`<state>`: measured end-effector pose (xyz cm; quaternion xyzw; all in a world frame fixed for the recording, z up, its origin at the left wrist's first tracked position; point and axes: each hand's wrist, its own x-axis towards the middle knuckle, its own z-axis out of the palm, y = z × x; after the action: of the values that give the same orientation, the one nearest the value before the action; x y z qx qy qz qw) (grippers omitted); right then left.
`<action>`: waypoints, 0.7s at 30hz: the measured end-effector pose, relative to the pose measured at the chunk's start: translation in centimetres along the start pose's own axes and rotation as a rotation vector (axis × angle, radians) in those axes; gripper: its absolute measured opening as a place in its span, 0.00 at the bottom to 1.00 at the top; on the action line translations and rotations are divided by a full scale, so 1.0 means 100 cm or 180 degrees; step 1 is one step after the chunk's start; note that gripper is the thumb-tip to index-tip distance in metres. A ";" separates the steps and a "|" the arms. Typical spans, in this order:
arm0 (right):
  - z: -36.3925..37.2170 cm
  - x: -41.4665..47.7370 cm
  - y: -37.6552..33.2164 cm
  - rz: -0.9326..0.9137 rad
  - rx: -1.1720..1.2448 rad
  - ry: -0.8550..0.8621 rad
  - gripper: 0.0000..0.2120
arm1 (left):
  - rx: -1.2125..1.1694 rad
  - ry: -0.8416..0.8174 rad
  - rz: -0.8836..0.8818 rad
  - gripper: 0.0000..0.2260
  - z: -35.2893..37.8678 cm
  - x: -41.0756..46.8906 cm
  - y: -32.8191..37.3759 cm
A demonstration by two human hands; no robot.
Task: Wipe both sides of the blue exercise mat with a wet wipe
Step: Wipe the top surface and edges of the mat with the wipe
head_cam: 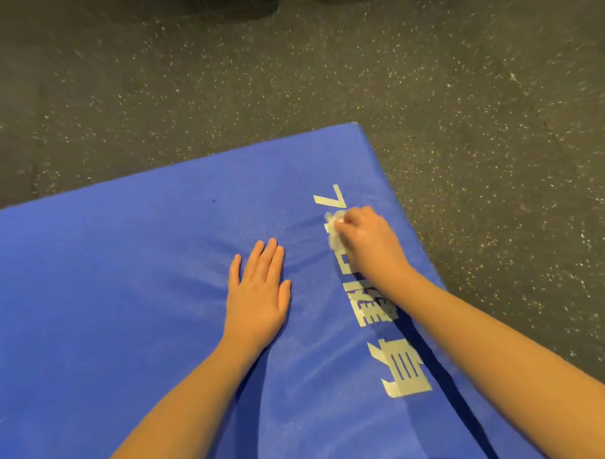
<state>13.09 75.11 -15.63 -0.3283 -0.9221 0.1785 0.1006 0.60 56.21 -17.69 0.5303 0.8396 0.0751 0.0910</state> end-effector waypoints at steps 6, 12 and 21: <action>0.018 -0.006 -0.019 -0.0755 0.0045 -0.0174 0.05 | -0.0099 0.0362 0.0209 0.19 -0.019 0.043 -0.017; -0.004 0.036 0.006 -0.0793 -0.0370 -0.0380 0.06 | -0.0024 0.0201 -0.0332 0.27 -0.009 0.063 -0.021; 0.012 0.085 -0.018 -0.1286 -0.0120 -0.0561 0.03 | -0.0084 0.0376 -0.0256 0.26 -0.005 0.064 -0.026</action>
<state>5.18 78.91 -15.47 -0.1219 -0.9775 0.1654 0.0471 -4.45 60.90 -18.25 0.4896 0.8630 0.1136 0.0512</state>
